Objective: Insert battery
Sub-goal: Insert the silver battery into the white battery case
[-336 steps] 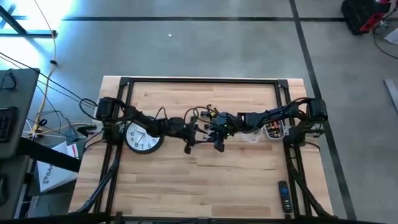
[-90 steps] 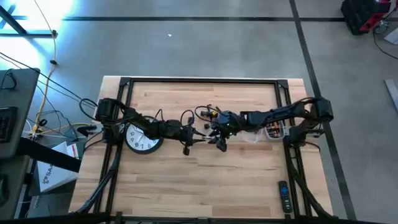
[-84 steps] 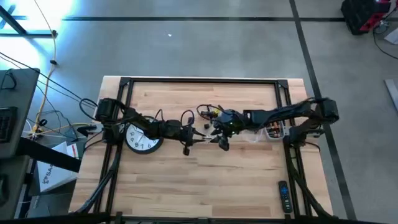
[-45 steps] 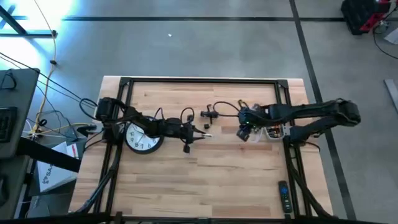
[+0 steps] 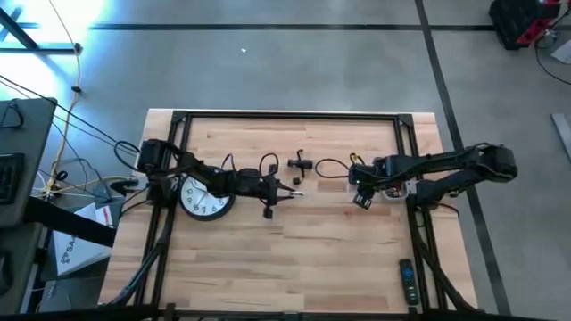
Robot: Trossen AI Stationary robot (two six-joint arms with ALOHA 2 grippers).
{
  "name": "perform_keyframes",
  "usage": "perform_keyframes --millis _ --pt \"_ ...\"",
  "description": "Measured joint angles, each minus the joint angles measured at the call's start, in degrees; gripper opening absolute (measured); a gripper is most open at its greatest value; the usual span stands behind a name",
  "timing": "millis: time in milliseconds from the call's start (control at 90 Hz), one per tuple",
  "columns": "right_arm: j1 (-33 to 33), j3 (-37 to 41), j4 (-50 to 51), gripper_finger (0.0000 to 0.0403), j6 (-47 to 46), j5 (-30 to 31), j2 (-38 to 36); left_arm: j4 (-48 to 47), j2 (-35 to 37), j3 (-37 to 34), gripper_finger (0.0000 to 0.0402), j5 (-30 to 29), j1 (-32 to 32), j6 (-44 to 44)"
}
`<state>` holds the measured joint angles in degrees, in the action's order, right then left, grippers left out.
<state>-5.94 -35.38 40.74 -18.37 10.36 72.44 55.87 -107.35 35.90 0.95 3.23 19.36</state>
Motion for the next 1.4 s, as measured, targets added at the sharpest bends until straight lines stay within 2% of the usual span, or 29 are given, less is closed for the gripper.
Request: perform_keyframes --millis 144,333,544,622,944,1400 --pt "-0.8 2.9 -8.1 0.0083 4.0 0.0 0.0 0.7 0.0 1.4 0.0062 0.4 1.7 -2.8" --pt "-2.6 5.4 -8.0 0.0065 3.6 1.0 0.0 -0.4 0.0 1.6 0.0062 1.8 2.1 -3.4" --pt "-2.8 5.5 -8.3 0.0051 3.2 -6.1 0.1 -0.8 0.0 1.6 0.0062 2.2 2.0 -3.2" --pt "-2.7 5.0 -7.9 0.0049 3.2 -7.0 0.1 -0.7 0.0 1.6 0.0062 3.1 2.0 -3.2" --pt "-2.8 2.4 -8.7 0.0048 5.4 -4.3 0.1 -0.8 0.0 1.6 0.0062 3.5 2.0 -3.2" --pt "-2.8 2.4 -10.0 0.0048 3.1 -1.8 0.2 -1.1 0.0 1.6 0.0062 3.5 2.0 -3.3"
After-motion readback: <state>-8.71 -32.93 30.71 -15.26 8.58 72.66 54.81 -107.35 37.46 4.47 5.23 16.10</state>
